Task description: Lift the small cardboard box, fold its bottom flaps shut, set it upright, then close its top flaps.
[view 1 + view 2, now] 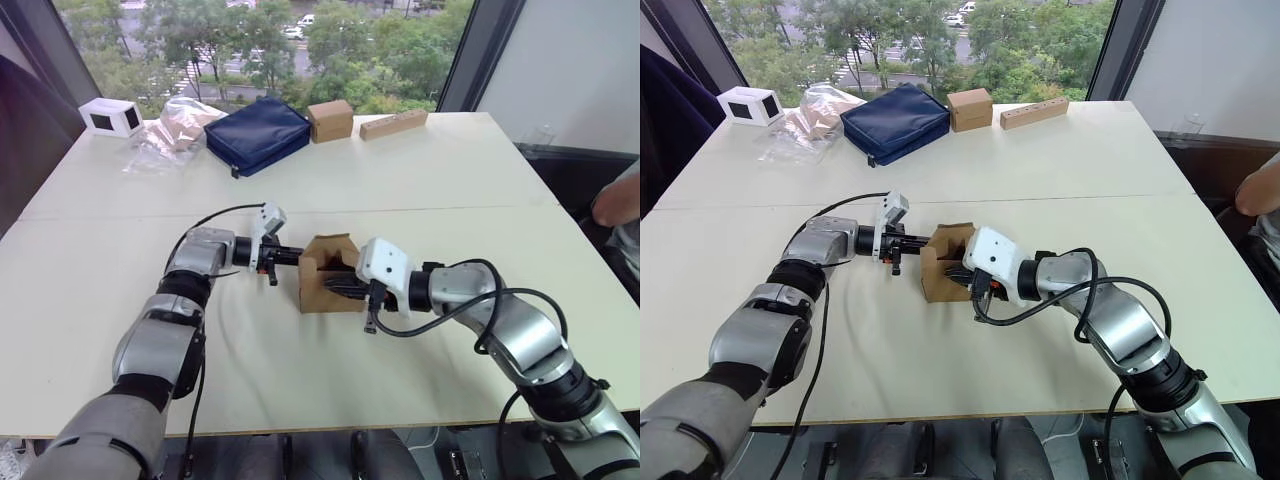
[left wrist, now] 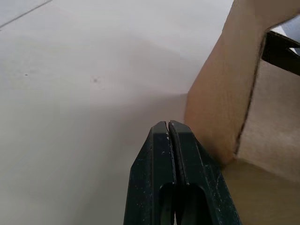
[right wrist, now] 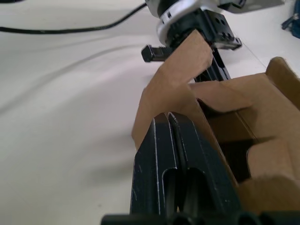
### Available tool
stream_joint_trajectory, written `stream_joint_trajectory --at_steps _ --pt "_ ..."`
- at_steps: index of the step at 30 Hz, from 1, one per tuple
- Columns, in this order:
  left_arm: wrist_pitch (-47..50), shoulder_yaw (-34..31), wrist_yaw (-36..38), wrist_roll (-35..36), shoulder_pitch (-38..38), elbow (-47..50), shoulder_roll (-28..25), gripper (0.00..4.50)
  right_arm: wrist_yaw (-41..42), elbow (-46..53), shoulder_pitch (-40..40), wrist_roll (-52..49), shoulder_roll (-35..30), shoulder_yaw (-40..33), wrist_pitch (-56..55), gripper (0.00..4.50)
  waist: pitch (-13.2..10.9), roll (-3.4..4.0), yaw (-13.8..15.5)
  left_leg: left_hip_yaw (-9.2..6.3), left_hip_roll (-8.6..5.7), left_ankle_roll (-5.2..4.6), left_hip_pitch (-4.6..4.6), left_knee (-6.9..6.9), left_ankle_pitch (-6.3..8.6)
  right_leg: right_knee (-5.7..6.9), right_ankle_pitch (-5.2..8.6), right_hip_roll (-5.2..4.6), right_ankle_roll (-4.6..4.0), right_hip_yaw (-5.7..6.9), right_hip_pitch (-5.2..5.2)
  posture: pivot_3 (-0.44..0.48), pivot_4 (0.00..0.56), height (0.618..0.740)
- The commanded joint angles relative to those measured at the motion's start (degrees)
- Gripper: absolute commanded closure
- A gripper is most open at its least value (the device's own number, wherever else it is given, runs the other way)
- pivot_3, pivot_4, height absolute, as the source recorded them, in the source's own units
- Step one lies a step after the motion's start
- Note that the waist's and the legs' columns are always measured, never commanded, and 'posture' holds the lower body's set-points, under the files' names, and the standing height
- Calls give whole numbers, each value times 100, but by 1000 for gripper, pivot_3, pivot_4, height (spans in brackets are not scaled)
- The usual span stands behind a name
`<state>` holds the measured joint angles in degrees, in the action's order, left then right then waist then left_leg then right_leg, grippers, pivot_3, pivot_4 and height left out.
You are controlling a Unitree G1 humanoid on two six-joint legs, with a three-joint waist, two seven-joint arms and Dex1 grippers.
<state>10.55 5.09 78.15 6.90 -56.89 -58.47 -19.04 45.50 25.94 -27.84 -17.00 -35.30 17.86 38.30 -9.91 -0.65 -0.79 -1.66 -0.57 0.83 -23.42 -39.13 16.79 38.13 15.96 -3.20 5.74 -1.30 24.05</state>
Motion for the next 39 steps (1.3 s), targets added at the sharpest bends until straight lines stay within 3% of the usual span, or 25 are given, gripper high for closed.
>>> stream_joint_trajectory --at_steps 1,11,17,23,30,39 --pt "10 -51 51 46 -13 234 -2 4481 28 -9 -117 53 84 -15 -87 4500 0 0 2 0 0 0 0 0 0 0 0 0 0 0 0 0 150 740" --pt "49 -91 -29 76 99 447 -26 4481 49 -375 -155 163 228 1 -70 4500 0 0 5 0 0 0 0 0 0 0 0 -1 0 0 0 0 150 740" --pt "162 -412 -461 228 154 536 -227 4481 92 -532 -221 221 298 2 -154 4500 0 0 -2 0 1 0 0 0 0 1 0 -1 0 0 1 0 150 740" --pt "634 -643 -506 484 553 1386 -629 4481 185 -645 -296 265 332 -21 -245 4500 0 1 -14 0 11 0 0 1 0 4 0 -1 0 -1 4 0 150 740" --pt "2885 -756 -390 1723 2240 5204 -1465 4481 274 -1016 -354 363 465 -12 -529 4500 1 2 -34 2 16 2 0 5 0 5 0 -5 0 -11 6 0 150 740" --pt "3631 -520 -1171 2218 2777 6792 -1412 4481 405 -1263 -413 472 547 20 -721 4500 2 2 5 -3 9 12 2 3 -6 2 0 -14 0 -4 -2 0 150 740"
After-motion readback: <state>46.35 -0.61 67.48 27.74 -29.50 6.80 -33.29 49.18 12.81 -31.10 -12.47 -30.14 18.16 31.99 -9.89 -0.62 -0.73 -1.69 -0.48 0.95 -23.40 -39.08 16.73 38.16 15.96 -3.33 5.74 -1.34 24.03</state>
